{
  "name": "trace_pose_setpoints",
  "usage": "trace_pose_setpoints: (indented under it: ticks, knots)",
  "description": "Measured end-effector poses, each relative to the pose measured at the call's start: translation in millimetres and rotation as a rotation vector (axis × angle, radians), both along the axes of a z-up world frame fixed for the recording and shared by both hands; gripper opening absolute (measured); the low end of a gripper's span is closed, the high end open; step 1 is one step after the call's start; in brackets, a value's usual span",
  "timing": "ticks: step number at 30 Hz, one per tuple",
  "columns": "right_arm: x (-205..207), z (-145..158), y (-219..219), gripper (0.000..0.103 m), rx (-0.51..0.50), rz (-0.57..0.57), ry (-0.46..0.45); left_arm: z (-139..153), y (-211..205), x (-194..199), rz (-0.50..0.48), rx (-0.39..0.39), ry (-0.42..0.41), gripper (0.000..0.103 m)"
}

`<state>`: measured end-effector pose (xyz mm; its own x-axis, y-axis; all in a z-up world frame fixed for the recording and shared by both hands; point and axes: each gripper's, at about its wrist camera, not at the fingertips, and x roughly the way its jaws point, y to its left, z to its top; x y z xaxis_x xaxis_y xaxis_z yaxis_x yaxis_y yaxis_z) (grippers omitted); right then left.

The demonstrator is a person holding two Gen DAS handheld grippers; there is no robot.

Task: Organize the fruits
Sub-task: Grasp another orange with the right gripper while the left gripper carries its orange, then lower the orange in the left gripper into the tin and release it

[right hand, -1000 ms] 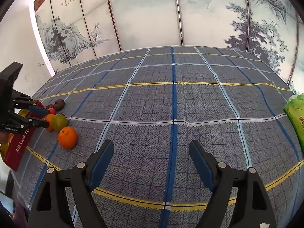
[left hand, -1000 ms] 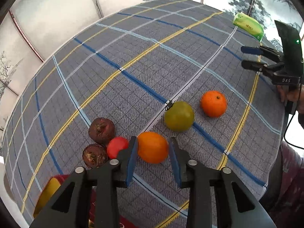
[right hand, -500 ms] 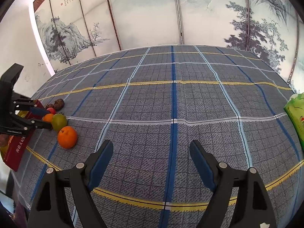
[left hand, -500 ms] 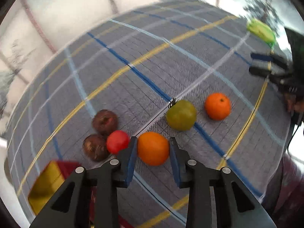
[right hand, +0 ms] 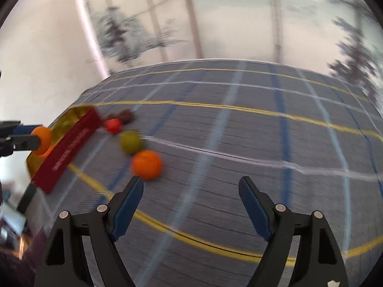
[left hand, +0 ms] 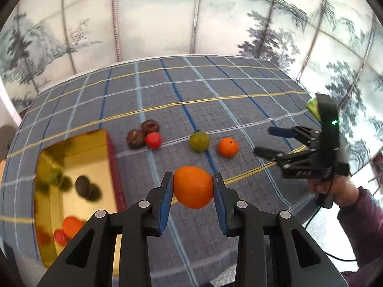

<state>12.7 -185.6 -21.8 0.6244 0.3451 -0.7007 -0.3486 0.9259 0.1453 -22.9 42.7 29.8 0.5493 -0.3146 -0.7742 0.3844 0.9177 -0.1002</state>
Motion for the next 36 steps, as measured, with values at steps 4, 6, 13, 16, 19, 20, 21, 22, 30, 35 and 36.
trace_pose_setpoints:
  ticks: [4,6,13,16,19,20,21,22,30,35,36]
  knots:
    - [13,-5,34,0.079,-0.032,0.093,0.014,6,16,-15,0.047,0.051,-0.025,0.034]
    - [22,-11,46,0.076,-0.048,0.112,0.029,7,25,-23,0.063,0.063,-0.037,0.034]
    - [41,-30,65,0.033,-0.084,0.108,0.086,5,56,-37,0.141,0.068,-0.044,0.034]
    - [36,-29,68,0.031,-0.12,0.097,0.059,3,72,-40,0.195,0.057,-0.049,0.034]
    - [39,-28,52,0.031,-0.087,0.01,0.056,1,90,-43,0.245,0.046,-0.051,0.034]
    - [42,-29,44,0.031,-0.071,-0.023,0.069,0,93,-44,0.25,0.046,-0.053,0.034]
    - [46,-31,35,0.031,-0.045,-0.067,0.087,-1,97,-45,0.253,0.047,-0.056,0.034]
    - [47,-31,30,0.031,-0.029,-0.085,0.088,-2,99,-46,0.258,0.051,-0.059,0.034]
    - [50,-31,33,0.032,-0.065,-0.103,0.084,-14,114,-48,0.302,0.037,-0.045,0.034]
    - [48,-29,36,0.032,-0.084,-0.106,0.079,-16,115,-49,0.299,0.051,-0.044,0.034]
    - [48,-29,37,0.032,-0.081,-0.105,0.08,-16,115,-48,0.299,0.05,-0.046,0.034]
